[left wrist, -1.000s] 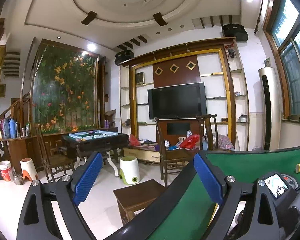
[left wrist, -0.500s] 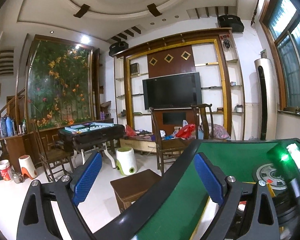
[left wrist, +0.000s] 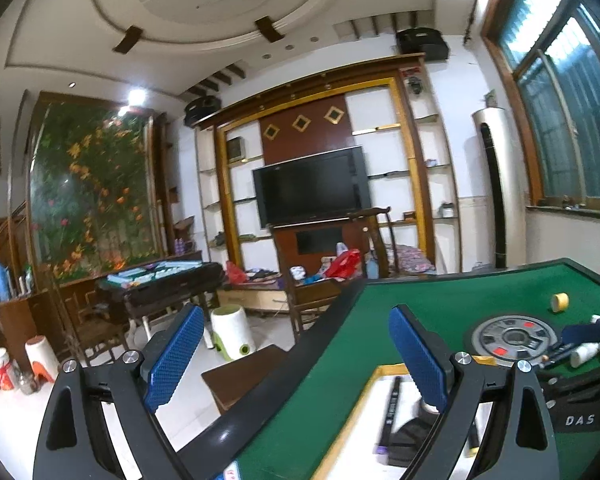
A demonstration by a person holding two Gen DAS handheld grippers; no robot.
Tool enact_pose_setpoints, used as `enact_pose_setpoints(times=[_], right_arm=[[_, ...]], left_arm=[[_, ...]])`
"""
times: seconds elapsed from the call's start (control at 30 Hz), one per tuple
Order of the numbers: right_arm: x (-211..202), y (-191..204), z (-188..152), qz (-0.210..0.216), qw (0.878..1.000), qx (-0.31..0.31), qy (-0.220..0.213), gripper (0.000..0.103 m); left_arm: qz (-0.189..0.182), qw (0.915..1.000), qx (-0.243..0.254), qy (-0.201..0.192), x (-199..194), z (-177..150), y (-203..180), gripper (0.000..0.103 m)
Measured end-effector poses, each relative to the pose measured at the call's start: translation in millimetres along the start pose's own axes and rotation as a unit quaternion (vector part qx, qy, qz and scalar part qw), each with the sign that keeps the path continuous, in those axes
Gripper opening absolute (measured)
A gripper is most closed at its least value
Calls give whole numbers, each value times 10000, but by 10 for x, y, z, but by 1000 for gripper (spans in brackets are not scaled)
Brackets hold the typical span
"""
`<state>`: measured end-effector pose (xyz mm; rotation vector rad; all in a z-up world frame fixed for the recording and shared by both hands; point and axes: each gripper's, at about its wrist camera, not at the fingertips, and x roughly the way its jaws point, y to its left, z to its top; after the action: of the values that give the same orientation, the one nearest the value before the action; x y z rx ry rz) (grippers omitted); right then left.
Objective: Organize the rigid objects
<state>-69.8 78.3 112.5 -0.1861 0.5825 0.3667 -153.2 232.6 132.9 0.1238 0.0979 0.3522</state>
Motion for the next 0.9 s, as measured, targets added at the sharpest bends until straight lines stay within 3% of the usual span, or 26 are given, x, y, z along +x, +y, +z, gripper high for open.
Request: enact_pose_setpoints(times=[0.1, 0.3, 0.47, 0.57, 0.9], right_arm=[[-49, -245, -141, -224, 9995, 134, 149, 78], [-130, -918, -437, -135, 9927, 1086, 498, 78], [-302, -1556, -707, -281, 9795, 1951, 419, 78], [-398, -1875, -904, -395, 9689, 2416, 351, 78], [-576, -2416, -1425, -553, 9451, 3208, 277, 78]], left_arm=[[-173, 9998, 117, -7, -63, 27, -159, 96], [-459, 9986, 254, 116, -139, 42, -482, 96], [-910, 9937, 515, 394, -156, 24, -838, 96], [-1083, 9914, 636, 362, -251, 21, -1005, 96], [-1539, 9808, 1098, 487, -394, -58, -1475, 96]])
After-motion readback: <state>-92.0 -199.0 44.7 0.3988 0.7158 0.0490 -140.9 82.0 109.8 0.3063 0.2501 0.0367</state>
